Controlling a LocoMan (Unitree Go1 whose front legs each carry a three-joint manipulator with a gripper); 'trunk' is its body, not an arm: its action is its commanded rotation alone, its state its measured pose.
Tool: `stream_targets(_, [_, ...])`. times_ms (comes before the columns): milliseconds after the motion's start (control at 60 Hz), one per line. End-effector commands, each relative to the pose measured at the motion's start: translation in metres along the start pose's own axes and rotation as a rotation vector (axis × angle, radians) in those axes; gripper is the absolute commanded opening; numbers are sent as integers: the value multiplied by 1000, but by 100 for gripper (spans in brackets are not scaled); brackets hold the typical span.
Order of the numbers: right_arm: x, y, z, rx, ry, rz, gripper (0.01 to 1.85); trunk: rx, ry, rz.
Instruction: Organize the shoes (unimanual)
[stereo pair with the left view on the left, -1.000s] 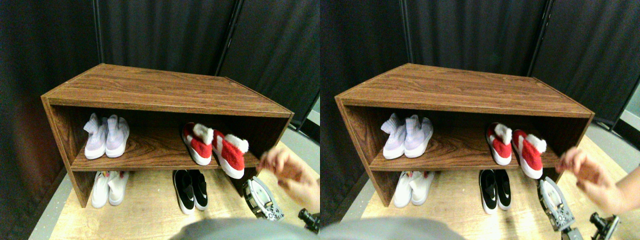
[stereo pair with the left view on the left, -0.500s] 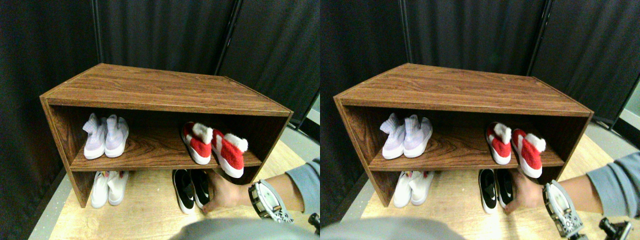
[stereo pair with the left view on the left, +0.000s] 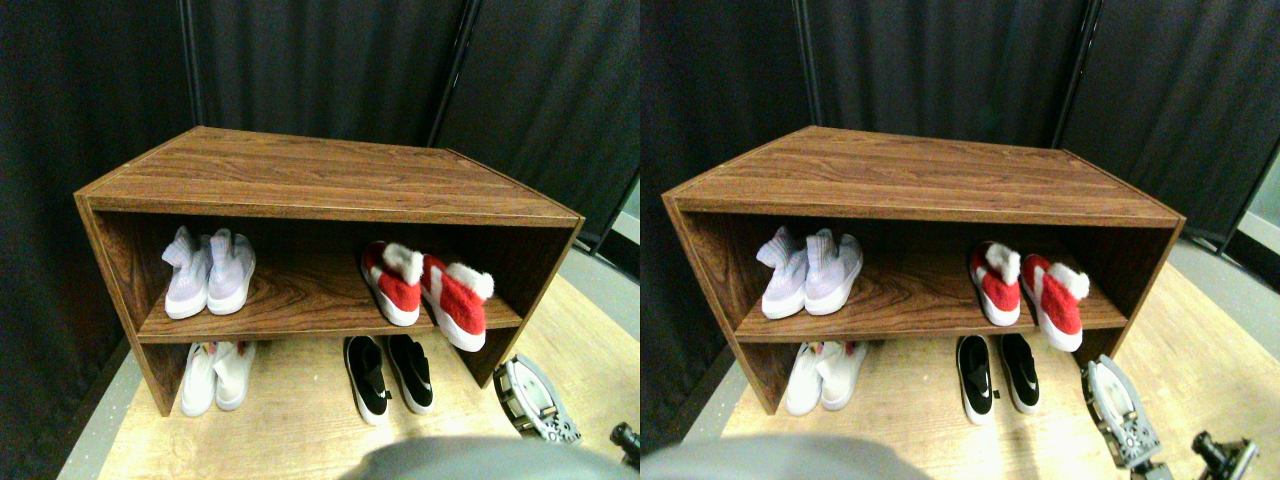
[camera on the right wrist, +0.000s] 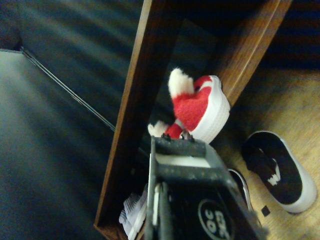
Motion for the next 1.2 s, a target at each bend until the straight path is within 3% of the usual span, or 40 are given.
stream_targets(17, [3,10,1,88,5,19,23,-11,20,3])
stream_targets(83, [3,12,1,60,-4,-9,81,-10,20,2])
stream_targets(117, [4,12,1,55,-8,-19,101,-10,20,2])
stream_targets(150, [5,12,1,53,-8,-21,107,-10,21,2])
stream_targets(167, [6,11,2,54,-9,-20,121,-10,21,2])
stream_targets(217, [9,8,2,66,-20,-20,127,-11,20,2])
stream_targets(517, [22,-4,6,117,-74,-69,121,-10,23,2])
stream_targets(767, [32,-7,5,80,-50,-96,135,-16,18,8])
stream_targets(1000, [52,-21,4,74,-20,-179,151,-24,16,23])
stream_targets(1200, [65,-37,1,100,-60,-196,151,-28,15,35])
